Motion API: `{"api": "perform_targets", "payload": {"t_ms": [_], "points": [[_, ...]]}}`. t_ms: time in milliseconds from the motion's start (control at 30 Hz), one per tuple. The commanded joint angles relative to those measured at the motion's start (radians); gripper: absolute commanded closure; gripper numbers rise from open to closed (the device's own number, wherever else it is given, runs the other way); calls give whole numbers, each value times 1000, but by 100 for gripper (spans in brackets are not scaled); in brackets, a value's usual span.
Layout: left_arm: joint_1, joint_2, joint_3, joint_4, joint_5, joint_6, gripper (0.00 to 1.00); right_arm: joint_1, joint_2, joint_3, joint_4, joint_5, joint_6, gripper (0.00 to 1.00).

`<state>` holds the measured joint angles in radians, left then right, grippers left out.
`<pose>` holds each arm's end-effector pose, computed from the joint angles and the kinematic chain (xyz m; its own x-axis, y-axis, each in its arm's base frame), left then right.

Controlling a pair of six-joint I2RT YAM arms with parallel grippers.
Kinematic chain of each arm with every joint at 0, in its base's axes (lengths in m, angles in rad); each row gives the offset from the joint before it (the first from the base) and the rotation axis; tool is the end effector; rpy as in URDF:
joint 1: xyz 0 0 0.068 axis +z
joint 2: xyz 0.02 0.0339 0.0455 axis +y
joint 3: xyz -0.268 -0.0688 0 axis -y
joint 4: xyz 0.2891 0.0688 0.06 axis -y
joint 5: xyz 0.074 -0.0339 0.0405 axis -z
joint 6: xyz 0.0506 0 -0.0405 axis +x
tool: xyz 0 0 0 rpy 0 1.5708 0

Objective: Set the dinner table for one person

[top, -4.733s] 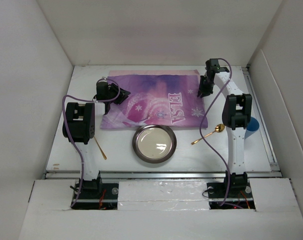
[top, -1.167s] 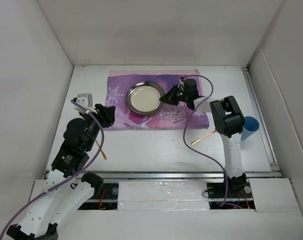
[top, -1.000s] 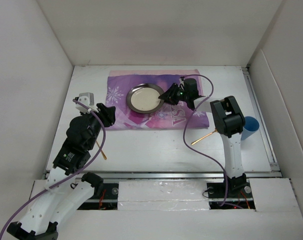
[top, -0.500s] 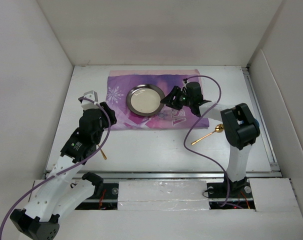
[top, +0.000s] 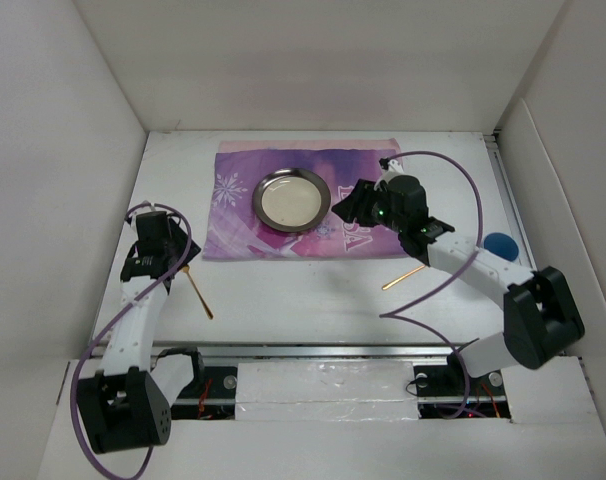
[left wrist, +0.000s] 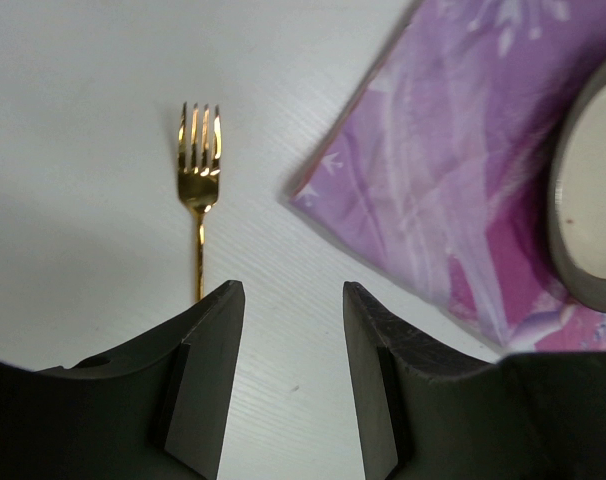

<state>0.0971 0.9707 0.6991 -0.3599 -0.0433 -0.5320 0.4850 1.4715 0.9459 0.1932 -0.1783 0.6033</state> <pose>0.2623 0.0278 0.2414 -0.4396 -0.5520 -0.7086 -0.4115 0.8250 -0.3874 0.3414 0.1901 0.2466 -0.5822 0.3244 -0.7456 -0.3362 0.7389 0.5840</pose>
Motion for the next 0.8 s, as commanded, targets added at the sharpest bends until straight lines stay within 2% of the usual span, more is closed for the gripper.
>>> {"api": "perform_targets", "payload": {"t_ms": [0,133,300,500,700,767], "points": [[47,135,43,-48,59,0,59,27,-154,-51,-11,80,-77,43],[47,221,37,-54,71,1,60,37,-266,-93,-27,126,-117,43],[47,350,53,-86,13,-17,64,-13,-352,-111,-49,68,-114,43],[47,350,40,-82,-27,-36,67,-56,-366,-151,-21,24,-105,43],[47,470,48,-64,-93,-8,69,-77,-384,-159,-23,8,-105,43],[47,500,53,-60,-101,-2,74,-86,-389,-165,-21,14,-105,43]]}}
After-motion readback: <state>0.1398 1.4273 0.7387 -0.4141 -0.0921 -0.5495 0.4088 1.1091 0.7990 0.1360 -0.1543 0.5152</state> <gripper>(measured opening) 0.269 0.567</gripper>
